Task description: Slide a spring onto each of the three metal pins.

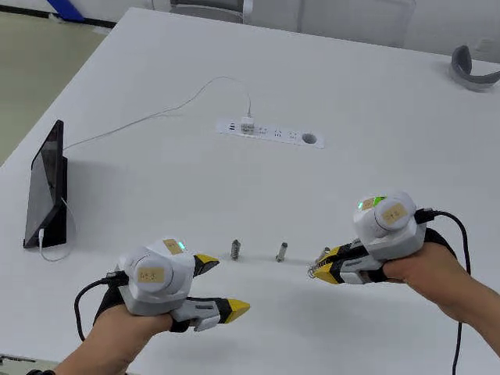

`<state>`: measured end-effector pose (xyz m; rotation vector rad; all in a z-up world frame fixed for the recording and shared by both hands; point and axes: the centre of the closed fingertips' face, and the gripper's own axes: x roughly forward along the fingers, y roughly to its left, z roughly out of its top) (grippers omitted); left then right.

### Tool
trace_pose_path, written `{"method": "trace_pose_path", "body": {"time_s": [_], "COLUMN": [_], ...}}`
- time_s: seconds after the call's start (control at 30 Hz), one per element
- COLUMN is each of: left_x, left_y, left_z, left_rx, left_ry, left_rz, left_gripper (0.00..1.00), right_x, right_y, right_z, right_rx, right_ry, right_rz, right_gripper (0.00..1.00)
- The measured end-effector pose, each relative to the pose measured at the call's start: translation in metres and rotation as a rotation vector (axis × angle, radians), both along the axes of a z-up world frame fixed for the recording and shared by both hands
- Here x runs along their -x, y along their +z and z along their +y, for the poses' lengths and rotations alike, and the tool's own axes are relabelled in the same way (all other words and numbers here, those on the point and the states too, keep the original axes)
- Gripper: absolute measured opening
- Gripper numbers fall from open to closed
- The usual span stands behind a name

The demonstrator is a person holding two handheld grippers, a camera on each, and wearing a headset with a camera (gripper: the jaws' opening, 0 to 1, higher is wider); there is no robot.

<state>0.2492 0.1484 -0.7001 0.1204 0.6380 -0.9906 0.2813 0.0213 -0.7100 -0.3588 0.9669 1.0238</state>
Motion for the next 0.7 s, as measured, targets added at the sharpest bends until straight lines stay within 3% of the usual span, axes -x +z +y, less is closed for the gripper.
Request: {"method": "trace_pose_path", "body": {"time_s": [0.7], "left_x": [-0.006], "left_y": [-0.004], "left_z": [0.019], "left_rx": [-0.005], "left_ry": [0.057], "left_rz": [0.024], "left_gripper": [0.67], "right_x": [-0.042], "right_y": [-0.013], "right_z": [0.017], "right_rx": [0.093], "right_ry": [0.11], "right_rz": [-0.03], "right_gripper": [0.13]}}
